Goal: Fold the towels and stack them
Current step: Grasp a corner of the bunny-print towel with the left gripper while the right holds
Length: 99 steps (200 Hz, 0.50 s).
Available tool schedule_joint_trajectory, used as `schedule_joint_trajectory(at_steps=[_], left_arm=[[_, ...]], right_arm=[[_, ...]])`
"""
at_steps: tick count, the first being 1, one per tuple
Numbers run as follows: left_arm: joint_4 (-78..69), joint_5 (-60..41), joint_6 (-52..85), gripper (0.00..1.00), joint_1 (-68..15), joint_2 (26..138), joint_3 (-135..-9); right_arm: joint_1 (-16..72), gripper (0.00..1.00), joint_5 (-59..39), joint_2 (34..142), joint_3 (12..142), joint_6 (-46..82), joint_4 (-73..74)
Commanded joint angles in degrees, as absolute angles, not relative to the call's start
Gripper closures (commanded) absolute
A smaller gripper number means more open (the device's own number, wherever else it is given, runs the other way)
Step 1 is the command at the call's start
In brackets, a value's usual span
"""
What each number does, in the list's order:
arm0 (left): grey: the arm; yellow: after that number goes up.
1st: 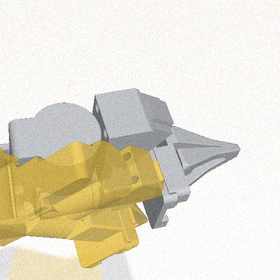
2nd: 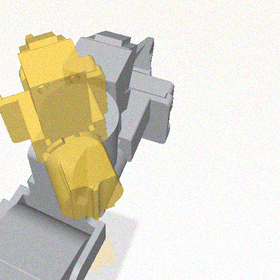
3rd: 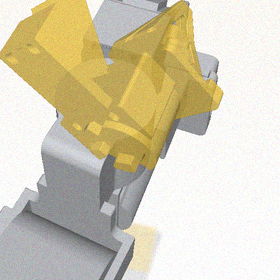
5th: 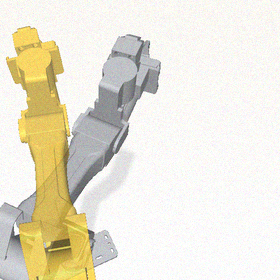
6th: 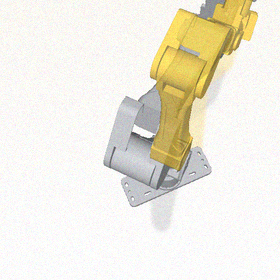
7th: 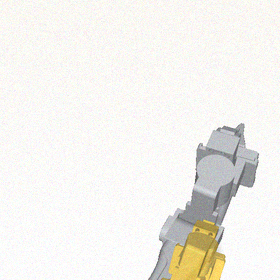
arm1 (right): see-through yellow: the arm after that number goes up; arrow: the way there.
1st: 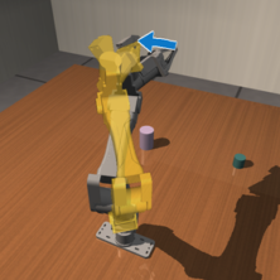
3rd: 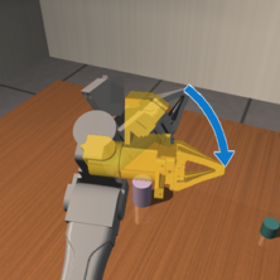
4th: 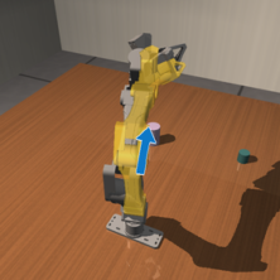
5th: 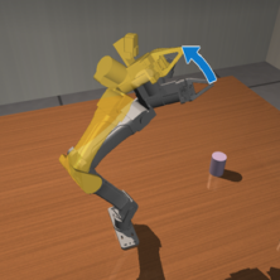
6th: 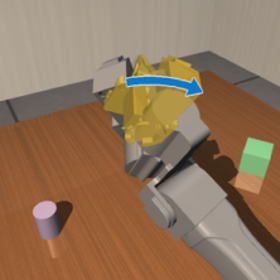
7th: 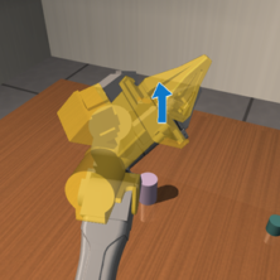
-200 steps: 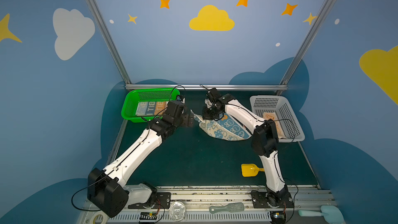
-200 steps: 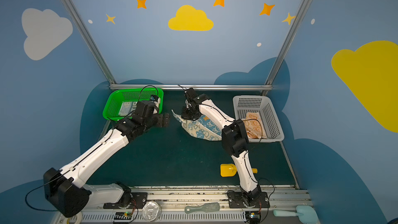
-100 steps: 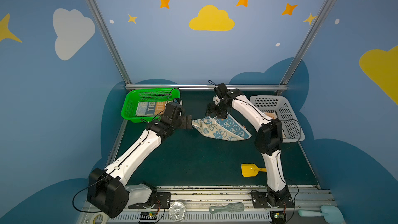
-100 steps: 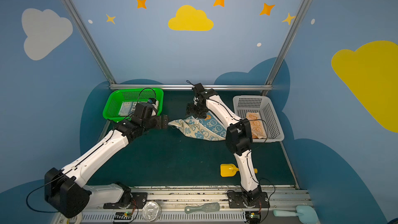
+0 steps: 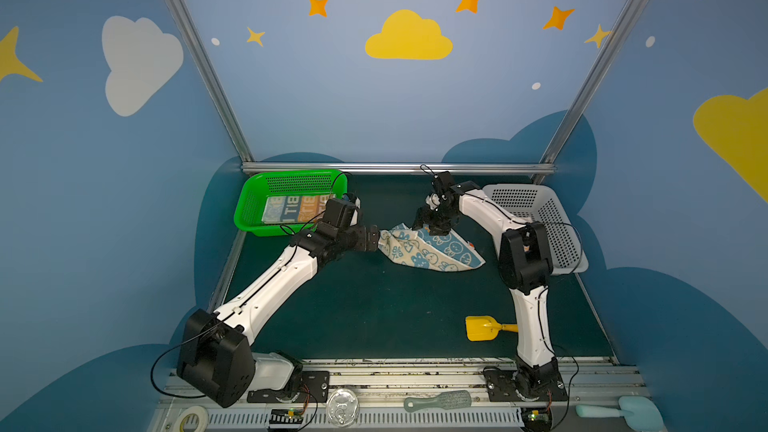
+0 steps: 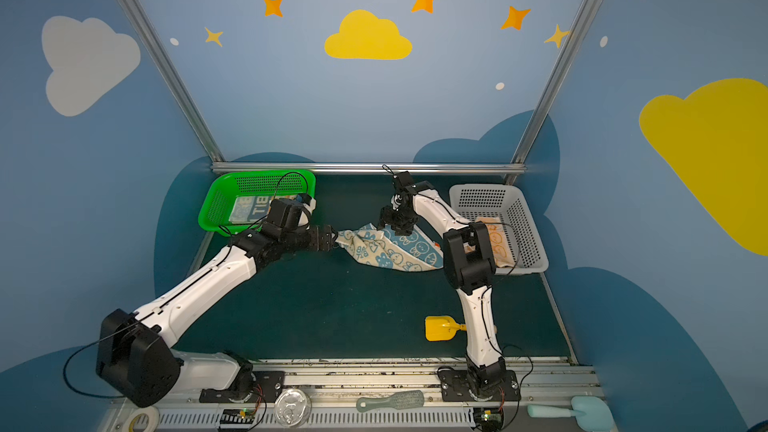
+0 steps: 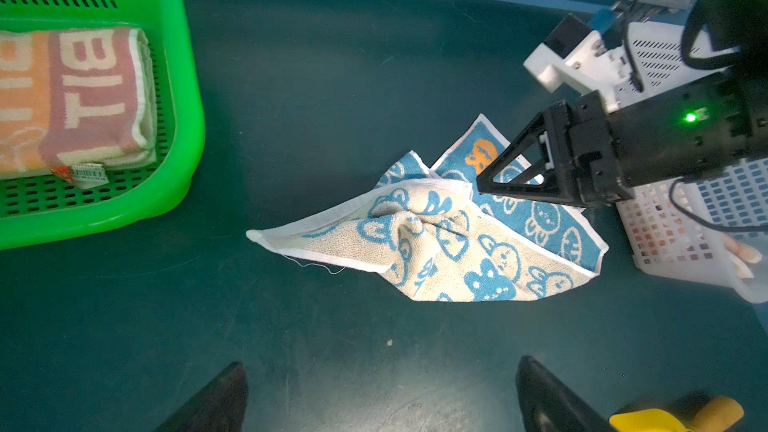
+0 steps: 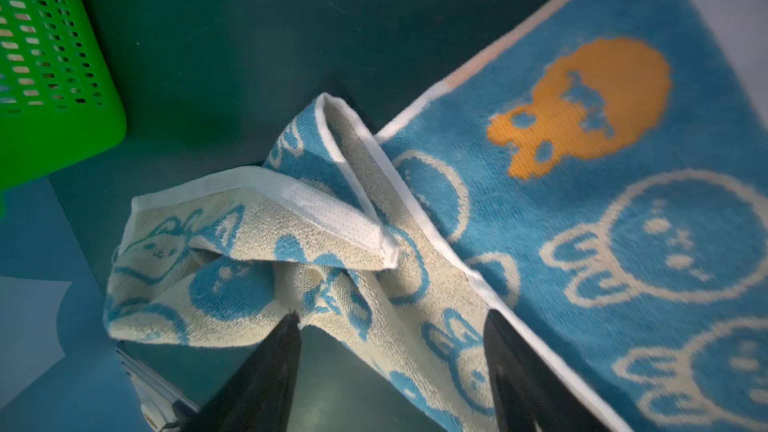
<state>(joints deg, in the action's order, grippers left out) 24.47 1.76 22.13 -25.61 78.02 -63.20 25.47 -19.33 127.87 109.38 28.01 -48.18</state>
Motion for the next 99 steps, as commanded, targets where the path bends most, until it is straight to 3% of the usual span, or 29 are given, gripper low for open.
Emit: schedule_joint_trajectory(at_steps=[1, 59, 99], left_arm=[[24.7, 0.5, 22.3, 0.0, -25.4, 78.3, -63.0], [25.1, 0.0, 22.4, 0.0, -25.4, 79.3, -63.4], [25.3, -0.2, 22.6, 0.0, -25.4, 80.2, -63.8]], right_arm=[[25.8, 0.34, -21.6, 129.1, 109.3, 26.4, -44.5], [25.7, 0.44, -24.2, 132.7, 109.3, 26.7, -41.5], [25.9, 0.59, -25.4, 133.5, 109.4, 26.6, -40.2]])
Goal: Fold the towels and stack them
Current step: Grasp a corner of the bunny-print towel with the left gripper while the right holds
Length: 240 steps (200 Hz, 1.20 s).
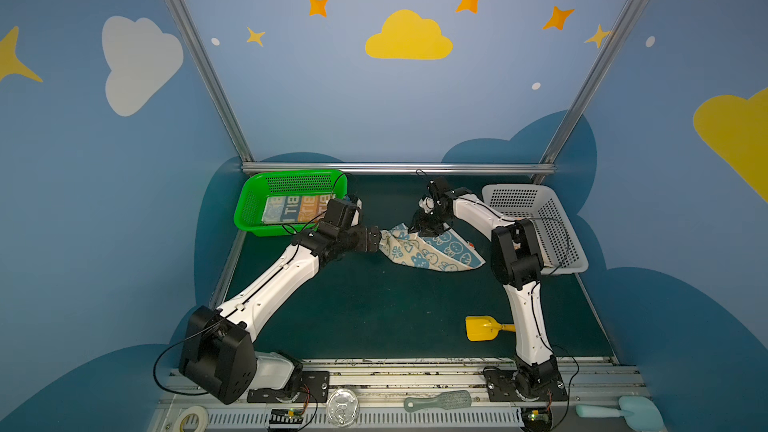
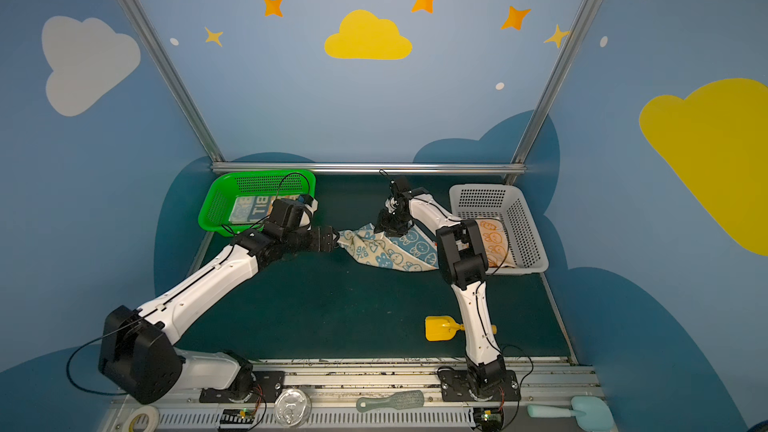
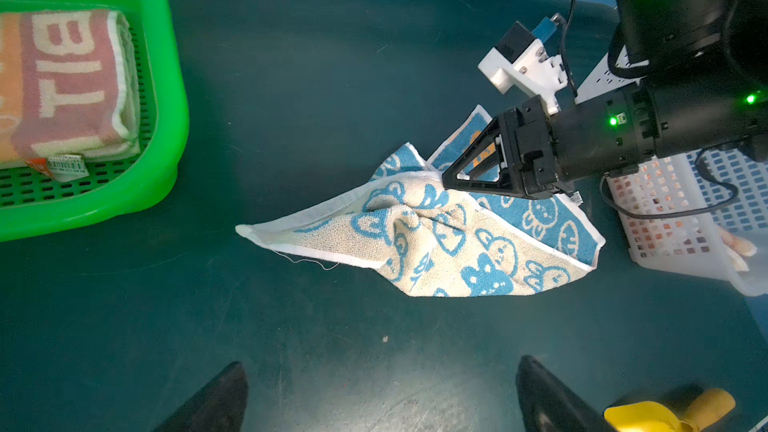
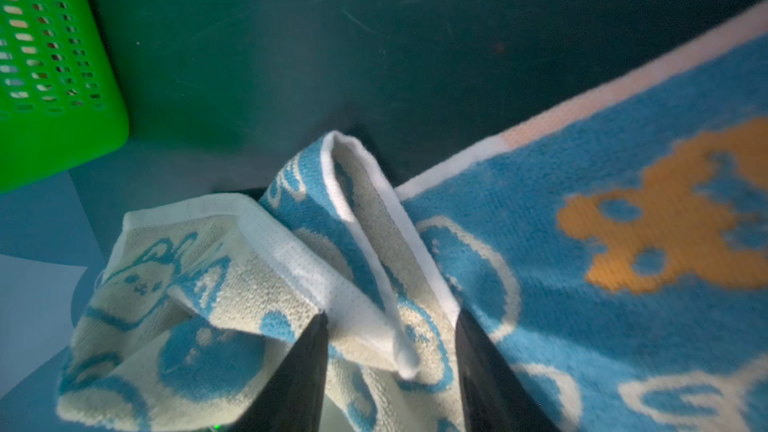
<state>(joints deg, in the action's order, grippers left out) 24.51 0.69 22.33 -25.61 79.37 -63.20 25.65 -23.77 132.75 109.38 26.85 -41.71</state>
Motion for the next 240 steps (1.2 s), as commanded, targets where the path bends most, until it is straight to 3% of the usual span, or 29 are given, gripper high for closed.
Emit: schedule_joint_trajectory(at_steps=[1, 62, 164, 240], left_arm=[[25.4, -0.3, 22.6, 0.0, -25.4, 80.2, -63.9], [25.9, -0.7, 22.3, 0.0, -25.4, 80.4, -63.8], [24.8, -5.4, 23.0, 0.0, -26.1, 83.6, -65.3], [25.8, -7.2, 22.9, 0.0, -28.2, 89.8, -68.6]], right_arm=[[25.9, 0.59, -25.4, 133.5, 109.5, 26.6, -40.2], [26.3, 1.0, -24.9, 129.4, 107.9, 26.5, -41.5], [25.6, 1.0, -20.4, 107.2, 89.2, 24.4, -44.0], [25.6, 1.0, -14.1, 100.5, 72.6, 24.8, -42.1]])
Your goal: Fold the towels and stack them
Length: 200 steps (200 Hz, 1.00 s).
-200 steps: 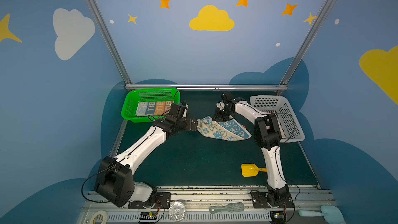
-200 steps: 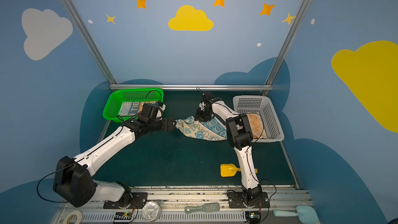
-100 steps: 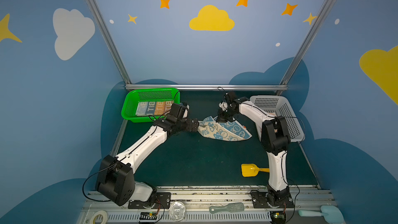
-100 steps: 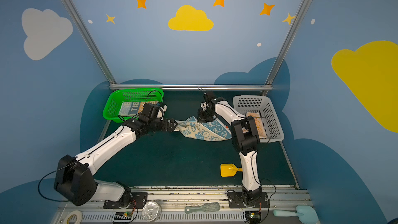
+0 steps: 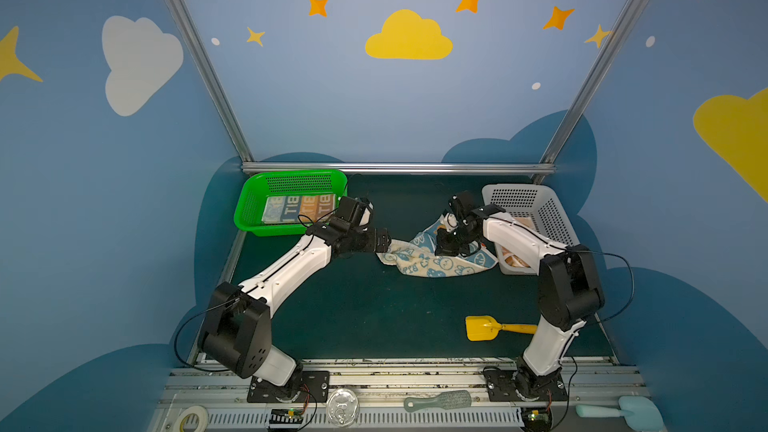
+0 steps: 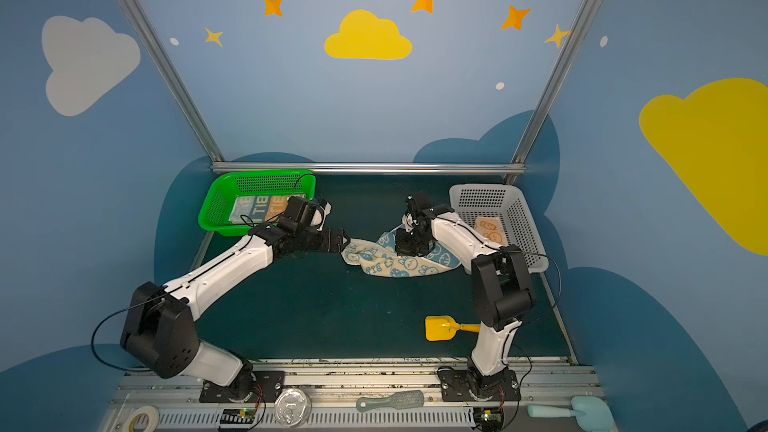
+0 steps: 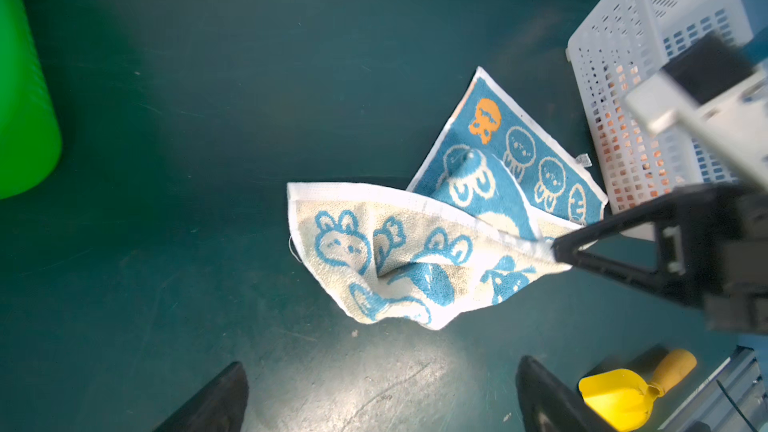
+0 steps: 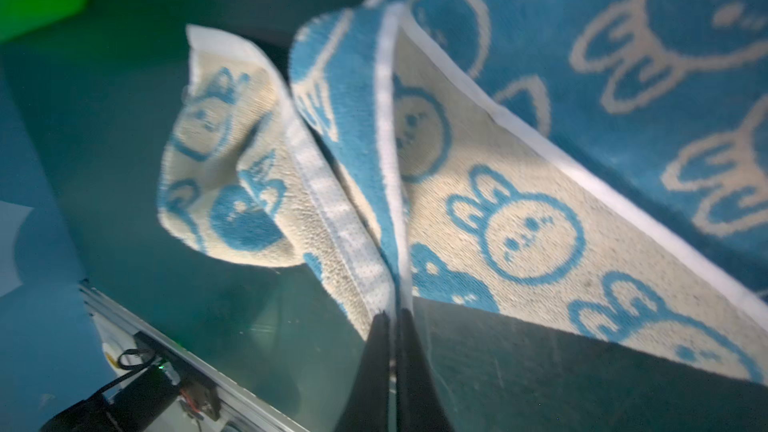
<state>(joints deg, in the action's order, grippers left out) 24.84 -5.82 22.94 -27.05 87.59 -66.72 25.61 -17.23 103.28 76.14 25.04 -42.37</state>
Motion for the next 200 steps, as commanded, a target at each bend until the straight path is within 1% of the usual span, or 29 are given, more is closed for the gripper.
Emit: schedule_joint_trajectory(at_steps=[1, 48, 88, 138, 155, 200], left_arm=[[25.8, -7.2, 22.9, 0.0, -28.2, 90.0, -68.6], [27.3, -8.5, 22.7, 0.01, -28.6, 97.4, -72.4], [32.5, -9.8, 20.3, 0.0, -28.1, 106.7, -81.8], [36.2, -13.0, 20.7, 0.0, -27.2, 118.0, -93.5], [36.6, -16.2, 20.8, 0.01, -26.8, 120.9, -95.7], [38.0, -17.1, 20.0, 0.0, -25.5, 126.6, -99.4]], right_arm=[[25.6, 1.0, -14.0, 100.5, 72.4, 24.8, -42.0], [25.3, 1.0, -12.7, 101.6, 66.4, 26.0, -39.2], [25.5, 1.0, -14.0, 100.7, 63.3, 25.7, -36.2], [25.1, 1.0, -13.4, 99.5, 62.4, 24.7, -36.3], [24.9, 1.0, -13.6, 99.1, 62.4, 24.4, -36.5], [24.7, 1.0, -14.3, 98.8, 62.2, 24.4, -35.8]])
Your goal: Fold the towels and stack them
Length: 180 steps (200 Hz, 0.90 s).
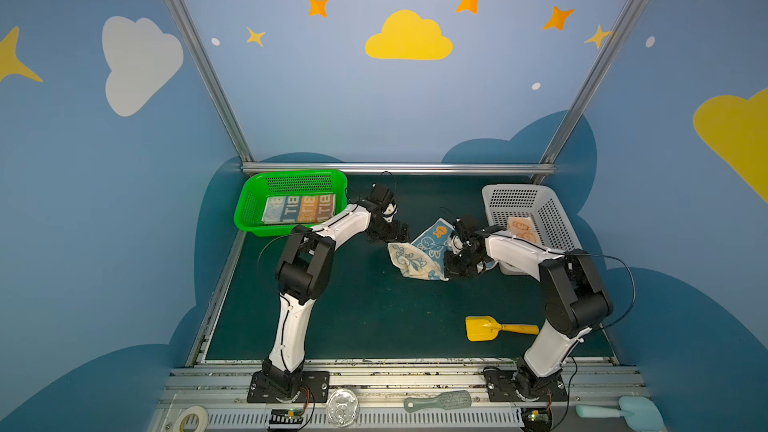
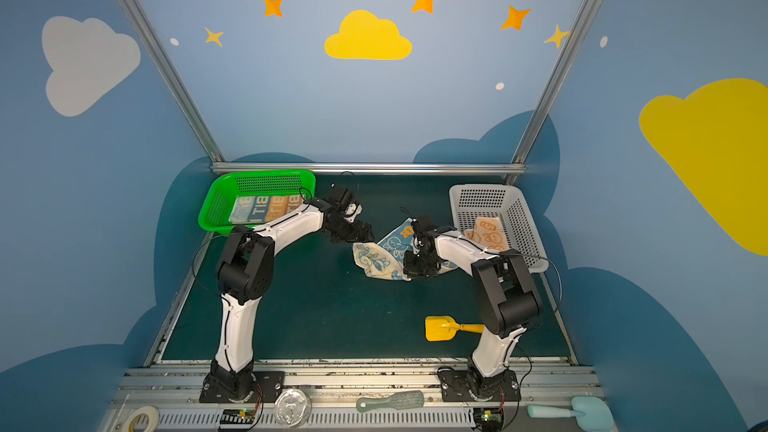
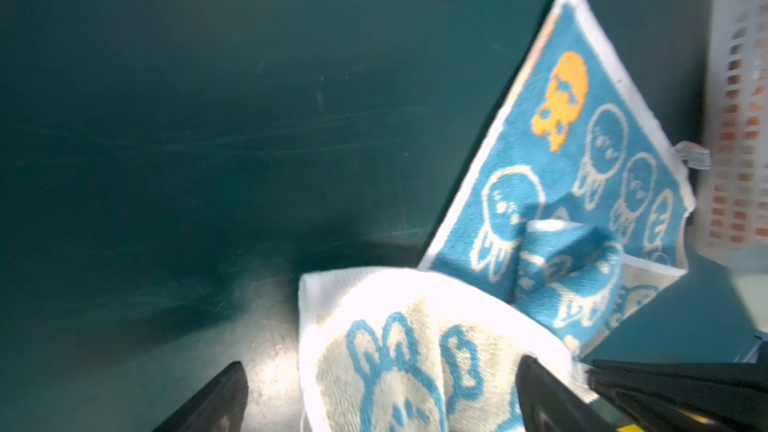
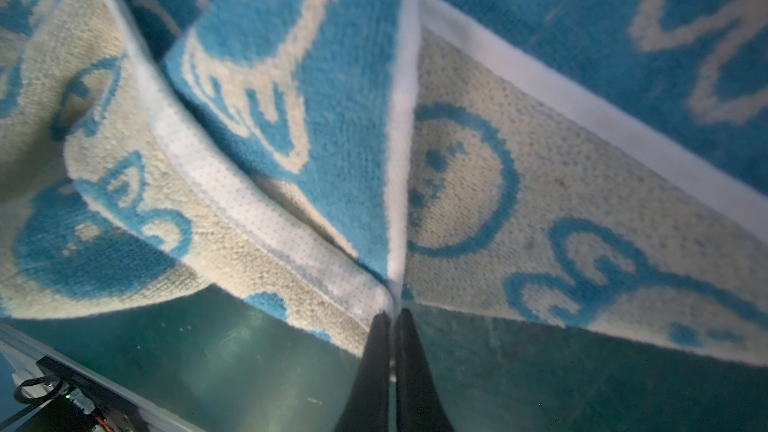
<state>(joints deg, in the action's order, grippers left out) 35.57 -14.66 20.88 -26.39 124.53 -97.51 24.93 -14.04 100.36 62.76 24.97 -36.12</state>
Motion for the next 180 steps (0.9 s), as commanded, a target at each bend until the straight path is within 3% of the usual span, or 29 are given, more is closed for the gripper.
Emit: schedule_joint_trajectory(at_steps=[1, 43, 71, 180], left_arm=[[38.0, -17.2, 19.9, 0.0, -25.4, 126.6, -99.4], [36.7, -18.5, 19.7, 0.01, -24.2, 128.4, -100.4], [36.9, -19.2, 19.3, 0.08, -24.2, 130.1, -101.6], [35.5, -22.5, 18.5, 0.68, -24.2, 131.6, -100.7]], right_arm=[[24.7, 1.0, -14.4, 98.8, 62.2, 24.4, -35.8], [24.7, 1.0, -15.2, 99.8, 61.9, 24.5, -34.8], [24.7, 1.0, -15.0, 100.4, 62.2, 24.6, -34.8], [24.3, 1.0, -15.2, 101.5, 62.8, 24.2, -34.7]])
